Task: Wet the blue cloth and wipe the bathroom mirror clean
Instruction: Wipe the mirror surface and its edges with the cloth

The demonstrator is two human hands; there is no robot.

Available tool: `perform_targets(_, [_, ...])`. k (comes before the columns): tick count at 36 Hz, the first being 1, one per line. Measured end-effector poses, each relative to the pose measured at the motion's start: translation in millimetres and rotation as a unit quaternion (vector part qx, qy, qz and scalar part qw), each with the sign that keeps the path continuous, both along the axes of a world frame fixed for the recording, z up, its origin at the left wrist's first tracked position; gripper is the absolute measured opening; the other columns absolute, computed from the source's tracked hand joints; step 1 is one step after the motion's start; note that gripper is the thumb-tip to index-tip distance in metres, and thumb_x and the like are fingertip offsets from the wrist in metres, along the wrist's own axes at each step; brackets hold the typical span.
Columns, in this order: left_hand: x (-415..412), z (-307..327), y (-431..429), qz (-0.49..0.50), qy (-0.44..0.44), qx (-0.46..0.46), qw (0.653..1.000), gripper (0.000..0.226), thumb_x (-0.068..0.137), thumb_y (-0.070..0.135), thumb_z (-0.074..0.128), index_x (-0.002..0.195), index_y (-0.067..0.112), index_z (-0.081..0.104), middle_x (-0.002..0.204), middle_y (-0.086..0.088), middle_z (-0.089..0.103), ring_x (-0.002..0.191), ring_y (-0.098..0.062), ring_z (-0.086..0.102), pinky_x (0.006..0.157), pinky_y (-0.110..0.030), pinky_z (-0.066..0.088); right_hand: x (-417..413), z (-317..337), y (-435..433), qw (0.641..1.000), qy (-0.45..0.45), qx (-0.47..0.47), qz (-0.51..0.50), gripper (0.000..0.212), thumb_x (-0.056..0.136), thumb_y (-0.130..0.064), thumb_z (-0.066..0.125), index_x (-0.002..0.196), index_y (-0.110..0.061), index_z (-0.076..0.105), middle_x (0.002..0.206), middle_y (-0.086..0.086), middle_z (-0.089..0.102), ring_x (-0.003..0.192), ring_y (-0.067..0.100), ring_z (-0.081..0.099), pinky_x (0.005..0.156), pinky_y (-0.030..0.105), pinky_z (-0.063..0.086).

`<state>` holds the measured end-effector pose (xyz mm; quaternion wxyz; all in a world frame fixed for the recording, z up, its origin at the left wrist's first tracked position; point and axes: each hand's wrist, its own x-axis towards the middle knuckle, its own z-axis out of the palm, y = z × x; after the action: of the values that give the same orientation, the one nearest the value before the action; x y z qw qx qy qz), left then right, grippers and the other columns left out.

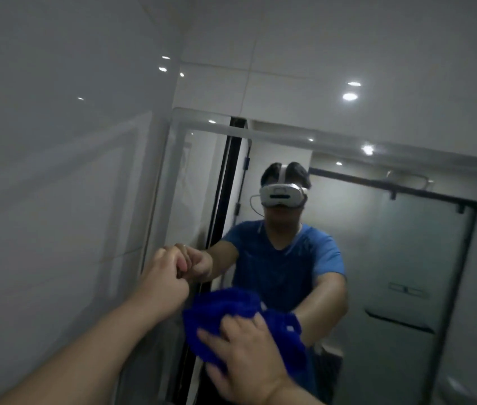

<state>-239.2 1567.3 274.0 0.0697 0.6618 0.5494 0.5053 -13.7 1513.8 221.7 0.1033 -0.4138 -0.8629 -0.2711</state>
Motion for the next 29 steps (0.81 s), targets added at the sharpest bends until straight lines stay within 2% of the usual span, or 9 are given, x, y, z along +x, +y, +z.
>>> perform_targets(3, [-11,6,-4,-0.040,0.017,-0.024,0.999,0.030,0.079,-0.005,0.058,0.087,0.023,0.052,0.103,-0.001,0.046,0.091,-0.021,0.051,0.072,-0.031,0.036,22,-8,2,0.995,-0.073,0.030,0.064,0.052,0.090,-0.064,0.054,0.140,-0.051,0.062,0.126,-0.016,0.063,0.129,0.013,0.062,0.117,0.049,0.045])
perform_targets(5, [-18,14,-8,-0.058,0.016,-0.041,0.997,0.030,0.082,-0.005,0.056,0.087,0.025,0.055,0.102,0.003,0.049,0.086,-0.015,0.052,0.065,-0.025,0.036,33,13,-1,0.994,-0.014,0.087,0.065,0.055,0.084,-0.066,0.062,0.136,-0.049,0.065,0.114,-0.015,0.062,0.115,0.013,0.062,0.112,0.054,0.044])
perform_targets(7, [-22,18,-8,-0.069,-0.003,-0.036,0.997,0.034,0.081,-0.007,0.053,0.083,0.027,0.056,0.099,0.006,0.053,0.087,-0.015,0.053,0.062,-0.015,0.035,41,56,-1,0.979,0.065,0.185,0.050,0.058,0.078,-0.060,0.070,0.134,-0.045,0.068,0.105,-0.007,0.056,0.099,0.021,0.060,0.094,0.056,0.054])
perform_targets(9, [-21,17,-8,-0.074,-0.031,-0.029,0.996,0.031,0.077,-0.002,0.050,0.078,0.029,0.055,0.097,0.006,0.055,0.087,-0.016,0.054,0.061,-0.008,0.033,46,121,-3,0.950,0.159,0.269,0.020,0.057,0.080,-0.049,0.078,0.135,-0.039,0.070,0.107,0.001,0.055,0.098,0.029,0.058,0.089,0.053,0.052])
perform_targets(13, [-16,8,-9,-0.079,-0.049,-0.037,0.995,0.029,0.058,0.014,0.041,0.081,0.028,0.050,0.094,0.005,0.047,0.081,-0.013,0.048,0.065,-0.029,0.034,36,247,-8,0.888,0.291,0.345,-0.089,0.054,0.093,-0.050,0.070,0.144,-0.035,0.061,0.130,0.008,0.049,0.121,0.032,0.046,0.110,0.053,0.038])
perform_targets(17, [-14,3,-6,-0.082,-0.053,-0.049,0.994,0.027,0.062,0.012,0.045,0.082,0.029,0.048,0.098,0.007,0.045,0.087,-0.018,0.052,0.069,-0.032,0.035,11,298,2,0.869,0.333,0.352,-0.099,0.057,0.097,-0.055,0.059,0.148,-0.030,0.059,0.143,0.010,0.047,0.132,0.035,0.047,0.118,0.053,0.038])
perform_targets(22, [-14,3,-7,-0.065,-0.074,-0.047,0.994,0.027,0.059,0.016,0.042,0.082,0.028,0.048,0.097,0.006,0.046,0.085,-0.019,0.053,0.071,-0.036,0.043,-27,266,11,0.863,0.370,0.338,-0.060,0.057,0.099,-0.053,0.053,0.153,-0.035,0.052,0.155,0.006,0.042,0.140,0.030,0.047,0.119,0.052,0.042])
perform_targets(26, [-4,-6,-13,-0.067,-0.131,-0.026,0.989,0.025,0.070,0.001,0.051,0.078,0.025,0.045,0.095,0.002,0.050,0.077,-0.014,0.049,0.065,-0.023,0.037,-53,181,14,0.917,0.301,0.262,-0.018,0.059,0.097,-0.050,0.056,0.153,-0.033,0.054,0.159,0.010,0.043,0.141,0.030,0.046,0.117,0.051,0.038])
perform_targets(29, [-1,-16,-10,-0.078,-0.256,-0.013,0.963,0.036,0.079,-0.013,0.050,0.073,0.021,0.044,0.077,0.005,0.053,0.069,-0.009,0.051,0.062,-0.012,0.038,-61,106,18,0.954,0.237,0.183,0.020,0.064,0.086,-0.045,0.065,0.147,-0.029,0.064,0.152,0.013,0.054,0.132,0.034,0.055,0.112,0.049,0.040])
